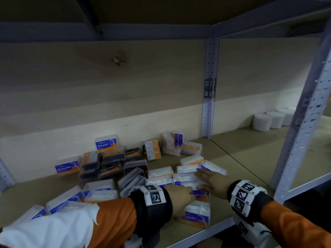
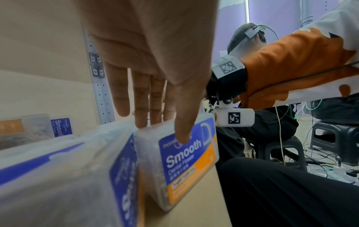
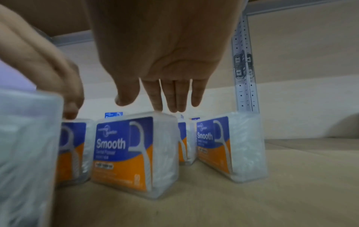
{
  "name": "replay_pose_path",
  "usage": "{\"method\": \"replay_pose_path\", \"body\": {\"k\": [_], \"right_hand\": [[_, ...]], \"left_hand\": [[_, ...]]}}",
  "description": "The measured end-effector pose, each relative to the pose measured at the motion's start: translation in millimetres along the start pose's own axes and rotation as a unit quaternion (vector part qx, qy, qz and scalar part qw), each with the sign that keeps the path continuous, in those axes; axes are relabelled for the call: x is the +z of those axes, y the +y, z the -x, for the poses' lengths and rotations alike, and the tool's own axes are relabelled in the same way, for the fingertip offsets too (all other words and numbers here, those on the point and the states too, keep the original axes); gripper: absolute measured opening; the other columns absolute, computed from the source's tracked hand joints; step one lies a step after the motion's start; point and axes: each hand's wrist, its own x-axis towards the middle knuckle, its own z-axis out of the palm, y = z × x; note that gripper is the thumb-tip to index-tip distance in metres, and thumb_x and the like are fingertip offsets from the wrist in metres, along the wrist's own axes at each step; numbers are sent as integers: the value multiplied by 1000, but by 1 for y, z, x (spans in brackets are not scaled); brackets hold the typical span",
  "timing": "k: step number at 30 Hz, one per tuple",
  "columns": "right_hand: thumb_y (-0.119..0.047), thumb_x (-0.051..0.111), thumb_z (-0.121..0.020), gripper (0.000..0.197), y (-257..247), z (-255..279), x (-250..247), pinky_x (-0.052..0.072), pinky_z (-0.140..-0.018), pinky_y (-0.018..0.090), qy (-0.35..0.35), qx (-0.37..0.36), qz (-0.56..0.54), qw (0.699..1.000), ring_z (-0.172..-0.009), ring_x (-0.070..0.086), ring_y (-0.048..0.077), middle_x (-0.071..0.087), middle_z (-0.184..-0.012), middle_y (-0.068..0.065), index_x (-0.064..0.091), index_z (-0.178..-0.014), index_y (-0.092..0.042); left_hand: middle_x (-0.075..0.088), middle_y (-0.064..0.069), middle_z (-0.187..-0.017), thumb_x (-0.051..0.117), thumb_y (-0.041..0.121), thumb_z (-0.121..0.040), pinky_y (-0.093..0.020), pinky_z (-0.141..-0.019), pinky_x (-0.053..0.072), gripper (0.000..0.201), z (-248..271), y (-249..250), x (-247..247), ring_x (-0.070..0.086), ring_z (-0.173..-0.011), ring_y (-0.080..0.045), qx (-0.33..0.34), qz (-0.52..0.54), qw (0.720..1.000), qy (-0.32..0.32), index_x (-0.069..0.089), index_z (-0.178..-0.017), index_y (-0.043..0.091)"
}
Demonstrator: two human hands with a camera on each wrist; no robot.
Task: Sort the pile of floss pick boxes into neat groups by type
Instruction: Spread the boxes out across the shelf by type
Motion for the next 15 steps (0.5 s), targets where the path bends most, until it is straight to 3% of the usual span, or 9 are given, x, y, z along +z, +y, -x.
{"method": "replay_pose_path", "body": {"k": [2,8,15], "right_hand": [[-41,34,-100,61,3,-3,-9,14,-117,23,25,-5,2,1000,-148,14,16,6,-161,6,14,-152,-14],[-40,41,-99,62,11,-20,-41,24,-112,24,38,-12,9,999,-144,25,16,9,-160,0,16,-151,-18],[-39,46,-96,59,22,-62,-73,30,-109,25,96,-9,75,992,-137,36,18,28,-154,3,27,-148,-17]], "left_hand": [[40,-15,-135,55,21,-93,-45,-91,43,54,-1,-6,-1,47,-117,-35,13,-1,1000,-6,36,-142,8],[39,-12,-143,52,30,-95,-38,-99,38,56,3,-37,-6,41,-128,-30,34,19,999,8,34,-145,10],[41,-6,-142,49,30,-97,-31,-102,36,46,21,-107,-16,43,-128,-22,-21,45,998,25,44,-139,14]]}}
